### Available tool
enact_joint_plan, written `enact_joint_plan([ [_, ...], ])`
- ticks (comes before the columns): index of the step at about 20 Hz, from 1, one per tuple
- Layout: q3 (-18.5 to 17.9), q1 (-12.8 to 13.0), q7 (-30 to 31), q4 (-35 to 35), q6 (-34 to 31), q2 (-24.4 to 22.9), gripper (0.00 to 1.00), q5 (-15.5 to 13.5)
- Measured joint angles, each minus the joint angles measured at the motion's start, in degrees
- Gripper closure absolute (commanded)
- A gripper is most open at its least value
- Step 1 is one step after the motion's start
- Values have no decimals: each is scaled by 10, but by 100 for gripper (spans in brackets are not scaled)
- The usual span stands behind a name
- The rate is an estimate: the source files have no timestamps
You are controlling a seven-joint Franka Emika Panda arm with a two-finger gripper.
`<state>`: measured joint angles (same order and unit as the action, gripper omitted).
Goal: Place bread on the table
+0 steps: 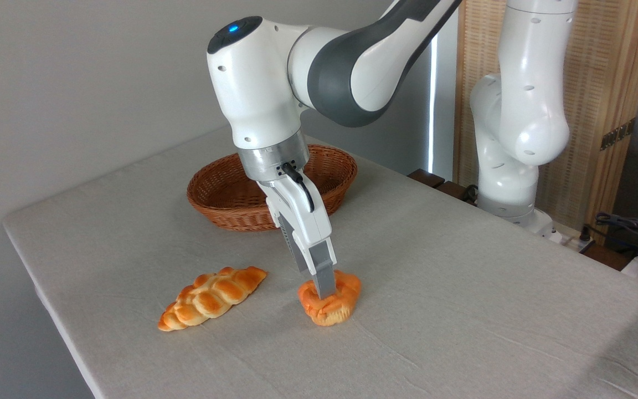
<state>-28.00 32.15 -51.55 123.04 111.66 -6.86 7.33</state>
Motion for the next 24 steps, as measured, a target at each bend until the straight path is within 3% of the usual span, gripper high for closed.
enact_joint_plan([
  [8, 1, 0, 10, -7, 0, -2, 0, 0],
  [13, 38, 0, 140, -75, -4, -12, 0, -5],
  [16, 67, -3, 193, -131, -57, -14, 0, -6],
  [20, 105, -57, 202, -209, -123, -12, 0, -64],
  [24, 160, -141, 202, -272, -167, 15, 0, -94],
])
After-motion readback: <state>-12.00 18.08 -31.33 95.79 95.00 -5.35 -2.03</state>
